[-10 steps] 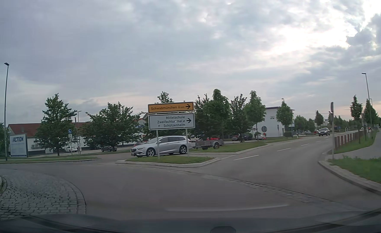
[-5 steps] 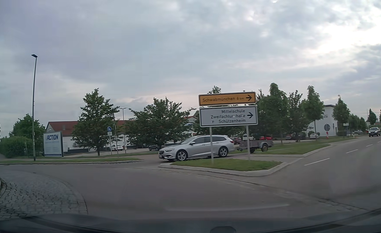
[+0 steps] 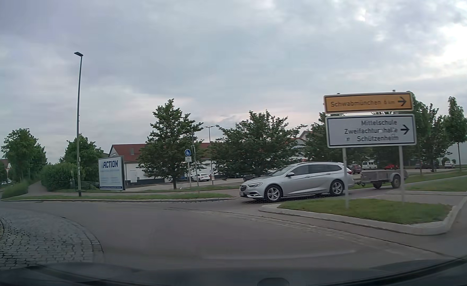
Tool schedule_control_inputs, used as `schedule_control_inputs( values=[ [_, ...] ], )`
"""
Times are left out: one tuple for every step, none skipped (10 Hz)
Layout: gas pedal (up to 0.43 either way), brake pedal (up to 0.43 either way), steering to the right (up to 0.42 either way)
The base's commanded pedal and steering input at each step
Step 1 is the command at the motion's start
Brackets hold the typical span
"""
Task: Follow the waypoints while adhering to traffic rules and regulations
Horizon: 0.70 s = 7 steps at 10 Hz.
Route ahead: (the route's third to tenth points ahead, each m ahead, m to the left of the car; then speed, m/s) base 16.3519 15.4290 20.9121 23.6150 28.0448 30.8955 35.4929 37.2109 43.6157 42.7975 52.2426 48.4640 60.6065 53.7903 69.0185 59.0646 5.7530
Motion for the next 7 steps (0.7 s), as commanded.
schedule_control_inputs(
  values=[
    [0.118, 0.0, -0.296],
    [0.118, 0.0, -0.298],
    [0.118, 0.0, -0.3],
    [0.118, 0.0, -0.301],
    [0.118, 0.0, -0.303],
    [0.118, 0.0, -0.305],
    [0.118, 0.0, -0.308]
  ],
)
